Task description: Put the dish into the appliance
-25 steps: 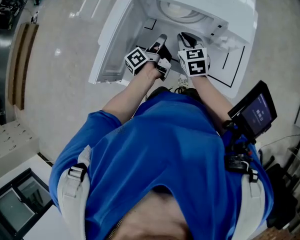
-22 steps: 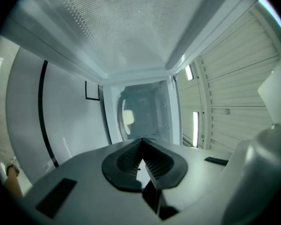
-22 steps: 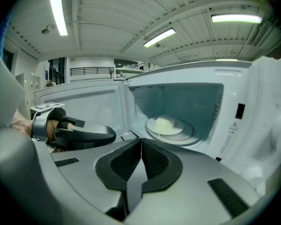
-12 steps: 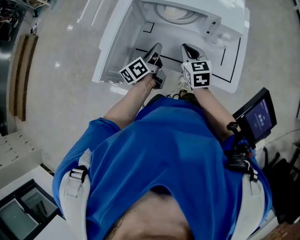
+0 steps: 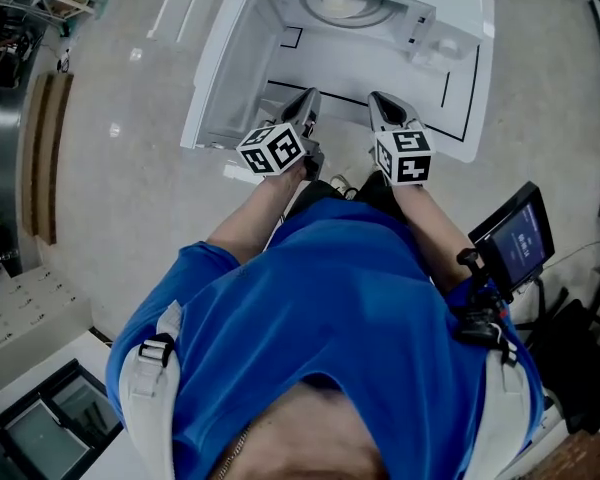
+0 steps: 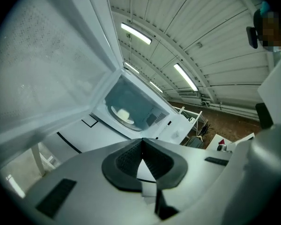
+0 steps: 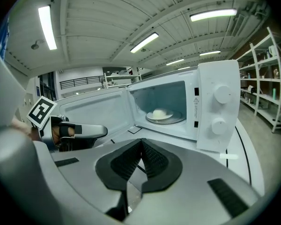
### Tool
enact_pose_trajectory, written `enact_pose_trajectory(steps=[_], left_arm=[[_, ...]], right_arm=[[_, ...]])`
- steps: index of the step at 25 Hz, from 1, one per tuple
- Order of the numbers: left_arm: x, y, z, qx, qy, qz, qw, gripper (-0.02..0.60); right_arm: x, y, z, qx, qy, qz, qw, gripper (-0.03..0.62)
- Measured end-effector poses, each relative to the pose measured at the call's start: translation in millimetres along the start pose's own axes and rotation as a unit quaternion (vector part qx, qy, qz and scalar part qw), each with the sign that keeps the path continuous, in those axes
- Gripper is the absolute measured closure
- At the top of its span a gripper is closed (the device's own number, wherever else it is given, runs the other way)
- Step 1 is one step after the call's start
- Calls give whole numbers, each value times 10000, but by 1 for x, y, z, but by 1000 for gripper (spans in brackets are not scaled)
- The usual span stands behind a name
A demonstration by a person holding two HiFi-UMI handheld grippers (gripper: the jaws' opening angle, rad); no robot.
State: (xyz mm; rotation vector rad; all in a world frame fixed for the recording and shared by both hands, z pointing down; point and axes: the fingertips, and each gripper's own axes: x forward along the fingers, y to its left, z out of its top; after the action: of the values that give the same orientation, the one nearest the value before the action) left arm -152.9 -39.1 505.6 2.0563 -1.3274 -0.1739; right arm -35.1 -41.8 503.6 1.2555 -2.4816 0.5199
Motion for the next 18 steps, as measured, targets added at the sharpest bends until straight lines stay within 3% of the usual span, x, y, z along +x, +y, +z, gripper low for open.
enact_pose_trajectory(steps=[7, 18], left_arm=[[-13, -18, -1, 359, -28, -28, 9993, 575], [-19, -42, -13, 402, -232, 138, 9988, 575]], right_arm=[[-25, -6, 1, 42, -96, 83, 9999, 591], [-54, -11, 2, 20, -161, 326, 9993, 591]])
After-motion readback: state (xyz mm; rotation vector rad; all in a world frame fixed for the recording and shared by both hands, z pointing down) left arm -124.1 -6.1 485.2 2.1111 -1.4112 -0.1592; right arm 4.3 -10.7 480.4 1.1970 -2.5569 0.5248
